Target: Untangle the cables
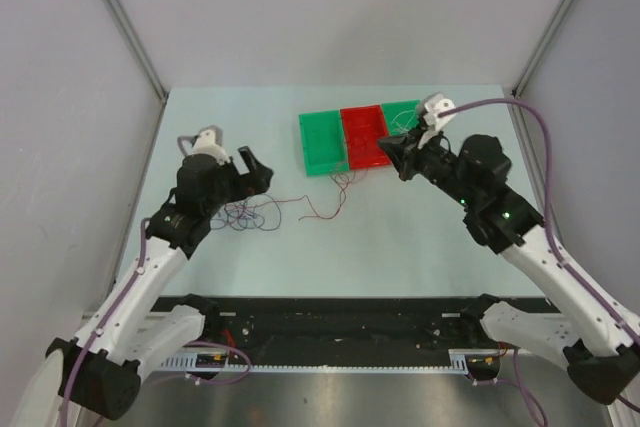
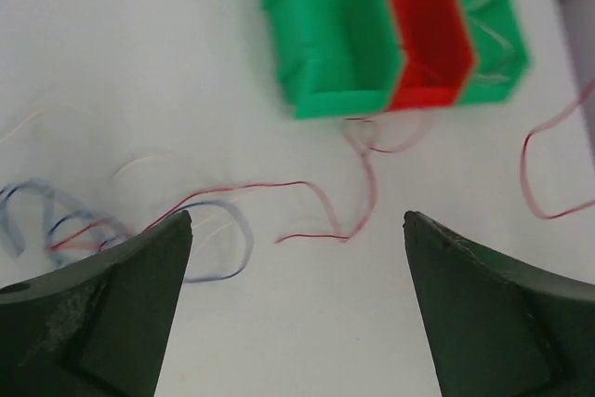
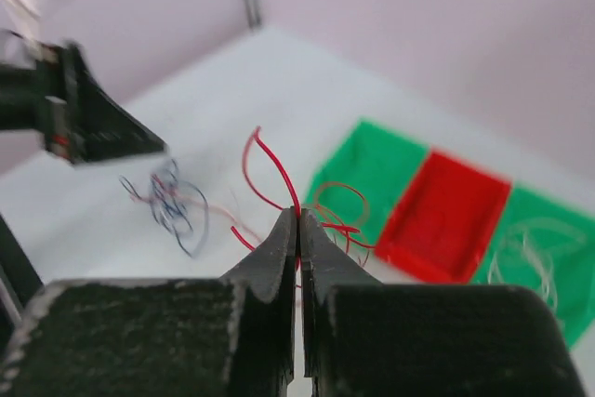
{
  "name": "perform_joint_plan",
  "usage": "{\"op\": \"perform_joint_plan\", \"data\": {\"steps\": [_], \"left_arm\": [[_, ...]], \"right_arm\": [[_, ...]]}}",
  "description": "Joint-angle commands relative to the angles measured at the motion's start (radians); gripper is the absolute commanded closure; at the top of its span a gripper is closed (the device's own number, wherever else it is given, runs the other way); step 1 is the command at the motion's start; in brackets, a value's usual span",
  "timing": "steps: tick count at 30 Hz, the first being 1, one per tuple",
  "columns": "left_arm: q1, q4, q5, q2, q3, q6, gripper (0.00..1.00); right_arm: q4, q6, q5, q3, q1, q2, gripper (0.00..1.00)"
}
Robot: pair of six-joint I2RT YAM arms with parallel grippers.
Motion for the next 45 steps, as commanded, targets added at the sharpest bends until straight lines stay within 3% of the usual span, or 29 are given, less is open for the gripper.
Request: {"op": "perform_joint_plan", "data": {"steps": [1, 2, 5, 11, 17, 23, 25, 29, 33, 39, 45], "left_arm": [[-0.159, 0.244, 0.285, 0.004, 0.078, 0.221, 0.00], [-0.184, 0.319, 0.378, 0.016, 0.086, 0.233, 0.00], [-0.314, 0.384, 0.430, 0.086, 0.127, 0.318, 0.00], [-0.407, 0.533, 0.537, 0.231, 0.170, 0.396, 0.00], [-0.420, 0.534, 0.424, 0.234, 0.130, 0.364, 0.00], [-0.417, 0.453, 0.028, 0.159, 0.006, 0.206, 0.00], [-0.407, 0.439, -0.030, 0.128, -0.046, 0.127, 0.00], [-0.321, 0.424, 0.029, 0.099, -0.107, 0.004, 0.00], [-0.293, 0.324, -0.030, 0.103, -0.112, -0.030, 0.00], [-0.278, 0.250, -0.052, 0.137, -0.098, -0.060, 0.00], [-0.267, 0.180, -0.036, 0.169, -0.071, -0.073, 0.00]], "right_arm": [[0.255, -0.081, -0.082, 0.017, 0.073, -0.082, 1.00], [0.286, -0.072, -0.093, 0.017, 0.079, -0.093, 1.00], [0.375, -0.015, -0.150, 0.021, 0.087, -0.117, 1.00], [0.430, 0.093, -0.150, 0.050, 0.088, -0.127, 1.00], [0.406, 0.106, 0.026, 0.065, 0.088, -0.093, 1.00], [0.387, 0.032, 0.256, 0.080, 0.065, -0.019, 1.00], [0.409, 0.001, 0.281, 0.086, 0.048, 0.033, 1.00], [0.458, 0.016, 0.313, 0.103, -0.034, 0.131, 1.00], [0.496, 0.071, 0.247, 0.114, -0.125, 0.226, 1.00], [0.571, 0.048, 0.218, 0.116, -0.151, 0.384, 1.00], [0.580, 0.034, 0.318, 0.182, -0.173, 0.568, 1.00]]}}
